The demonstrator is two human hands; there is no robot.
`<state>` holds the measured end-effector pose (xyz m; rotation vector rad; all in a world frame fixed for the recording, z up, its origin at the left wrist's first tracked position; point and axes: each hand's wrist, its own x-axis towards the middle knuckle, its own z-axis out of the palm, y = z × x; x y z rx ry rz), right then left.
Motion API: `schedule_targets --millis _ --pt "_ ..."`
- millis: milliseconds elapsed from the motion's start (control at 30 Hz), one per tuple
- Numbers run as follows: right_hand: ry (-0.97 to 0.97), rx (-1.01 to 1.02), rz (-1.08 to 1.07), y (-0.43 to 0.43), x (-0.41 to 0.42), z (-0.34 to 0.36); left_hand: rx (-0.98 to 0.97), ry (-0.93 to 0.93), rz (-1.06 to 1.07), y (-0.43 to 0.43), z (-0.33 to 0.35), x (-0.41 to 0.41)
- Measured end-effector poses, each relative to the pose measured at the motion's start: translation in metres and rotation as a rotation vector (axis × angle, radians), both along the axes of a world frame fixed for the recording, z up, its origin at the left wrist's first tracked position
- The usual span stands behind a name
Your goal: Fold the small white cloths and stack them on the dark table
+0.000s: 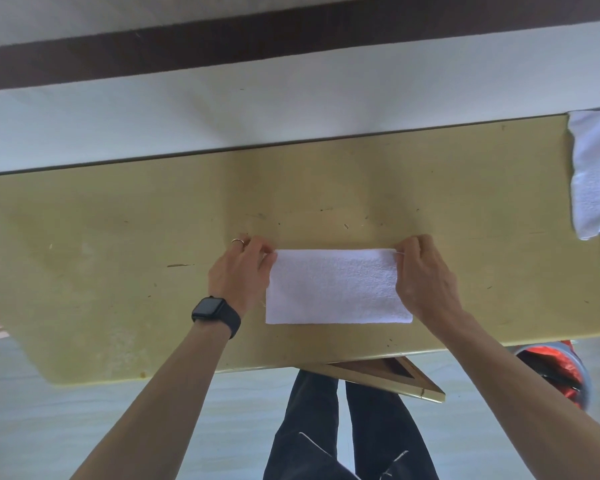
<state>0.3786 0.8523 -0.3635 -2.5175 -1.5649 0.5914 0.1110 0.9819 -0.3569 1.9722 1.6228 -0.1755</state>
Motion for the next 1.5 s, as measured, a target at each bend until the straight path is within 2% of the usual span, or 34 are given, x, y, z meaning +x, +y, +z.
schedule_targets --millis 67,167,300,400,567,767,900,1000,1100,1167,1233,1267,1367,1500 --pt "0.081 -0.017 -0.025 0.001 0.007 0.003 -0.013 -0.008 -0.039 0.001 -0.001 0.005" --pt "0.184 0.107 0.071 0.031 0.016 0.023 0.026 -0.041 -0.004 0.015 0.013 -0.005" --pt "0.155 0.148 0.226 0.033 0.032 0.014 -0.034 -0.043 -0.004 0.01 0.012 -0.01" --pt "0.161 0.09 0.217 0.054 0.037 0.009 -0.064 -0.033 0.042 0.005 0.007 -0.013" --pt "0.117 0.03 0.243 0.122 0.03 0.011 -0.094 -0.036 0.236 -0.009 0.012 -0.011" --pt "-0.072 0.011 0.439 0.196 -0.013 0.011 -0.213 -0.102 0.502 -0.038 0.02 -0.001" --pt "-0.06 -0.073 0.555 0.223 -0.061 0.003 -0.287 -0.054 0.507 -0.056 0.026 0.02" --pt "-0.027 -0.005 0.575 0.218 -0.08 0.002 -0.289 -0.025 0.489 -0.063 0.027 0.03" --pt "0.109 0.22 0.41 0.172 -0.075 0.01 -0.171 -0.017 0.4 -0.07 0.023 0.028" --pt "0.183 0.34 0.295 0.118 -0.065 0.01 0.132 -0.013 0.217 -0.078 0.015 0.021" --pt "0.147 0.366 0.221 0.058 -0.056 0.003 0.406 -0.055 -0.05 -0.084 0.0 0.012" --pt "0.114 0.371 0.219 0.031 -0.053 0.001 0.467 -0.095 -0.19 -0.084 -0.008 0.008" --pt "0.041 0.339 0.336 -0.025 -0.053 -0.007 0.519 -0.185 -0.458 -0.081 -0.022 -0.002" --pt "-0.02 0.274 0.405 -0.051 -0.056 -0.016 0.493 -0.144 -0.541 -0.087 -0.029 -0.012"
